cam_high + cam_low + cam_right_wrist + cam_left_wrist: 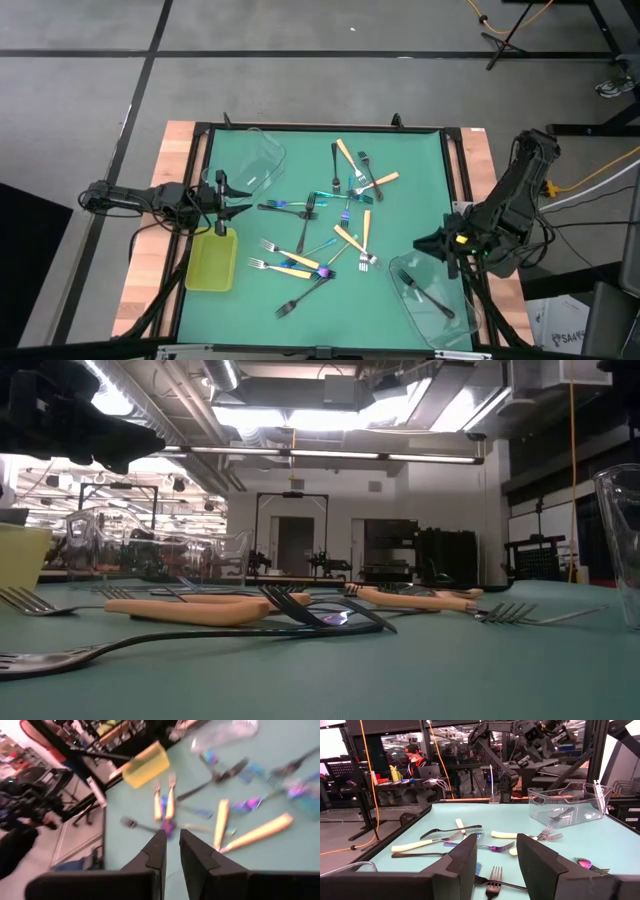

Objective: Sort silverware by color (type)
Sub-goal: Put the black fork in the bottom transparent bin

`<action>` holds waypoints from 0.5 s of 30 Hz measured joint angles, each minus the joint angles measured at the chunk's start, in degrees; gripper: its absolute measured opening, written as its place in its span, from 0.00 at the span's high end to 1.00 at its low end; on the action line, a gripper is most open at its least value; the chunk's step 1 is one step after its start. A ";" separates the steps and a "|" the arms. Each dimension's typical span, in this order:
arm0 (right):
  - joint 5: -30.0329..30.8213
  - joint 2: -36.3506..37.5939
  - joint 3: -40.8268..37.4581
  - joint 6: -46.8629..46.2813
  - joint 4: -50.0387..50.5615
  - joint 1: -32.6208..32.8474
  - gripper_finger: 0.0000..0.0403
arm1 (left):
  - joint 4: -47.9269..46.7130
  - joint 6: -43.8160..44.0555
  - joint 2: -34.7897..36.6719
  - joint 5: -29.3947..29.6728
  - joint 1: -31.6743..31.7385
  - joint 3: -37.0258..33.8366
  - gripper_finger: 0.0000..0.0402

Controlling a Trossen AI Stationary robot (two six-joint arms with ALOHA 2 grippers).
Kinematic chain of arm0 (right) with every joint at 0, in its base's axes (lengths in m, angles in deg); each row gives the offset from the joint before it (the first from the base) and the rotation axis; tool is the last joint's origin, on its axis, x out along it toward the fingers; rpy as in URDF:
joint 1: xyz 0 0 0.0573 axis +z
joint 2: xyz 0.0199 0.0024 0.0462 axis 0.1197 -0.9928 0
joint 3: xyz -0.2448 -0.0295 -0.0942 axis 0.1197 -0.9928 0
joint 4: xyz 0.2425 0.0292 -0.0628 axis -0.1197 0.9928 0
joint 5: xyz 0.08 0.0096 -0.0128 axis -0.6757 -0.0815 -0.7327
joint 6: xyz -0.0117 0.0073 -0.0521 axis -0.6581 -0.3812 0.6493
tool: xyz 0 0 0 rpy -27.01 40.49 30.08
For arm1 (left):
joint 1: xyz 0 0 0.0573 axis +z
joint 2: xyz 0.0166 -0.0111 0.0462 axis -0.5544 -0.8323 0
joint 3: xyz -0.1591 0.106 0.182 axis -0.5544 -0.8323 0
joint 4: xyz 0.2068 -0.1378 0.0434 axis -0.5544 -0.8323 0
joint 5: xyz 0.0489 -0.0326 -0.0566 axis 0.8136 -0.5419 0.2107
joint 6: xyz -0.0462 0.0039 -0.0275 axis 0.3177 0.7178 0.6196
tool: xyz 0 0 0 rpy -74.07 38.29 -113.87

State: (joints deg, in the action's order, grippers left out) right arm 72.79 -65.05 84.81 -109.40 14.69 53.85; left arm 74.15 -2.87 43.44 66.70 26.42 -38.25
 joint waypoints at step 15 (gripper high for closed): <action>7.98 0.21 0.01 5.79 0.00 -4.30 0.67 | 0.01 0.00 0.00 0.11 0.01 0.00 0.67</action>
State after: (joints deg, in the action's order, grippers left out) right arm 80.77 -64.84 84.82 -103.61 14.69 49.55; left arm 74.16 -2.87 43.44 66.81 26.42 -38.26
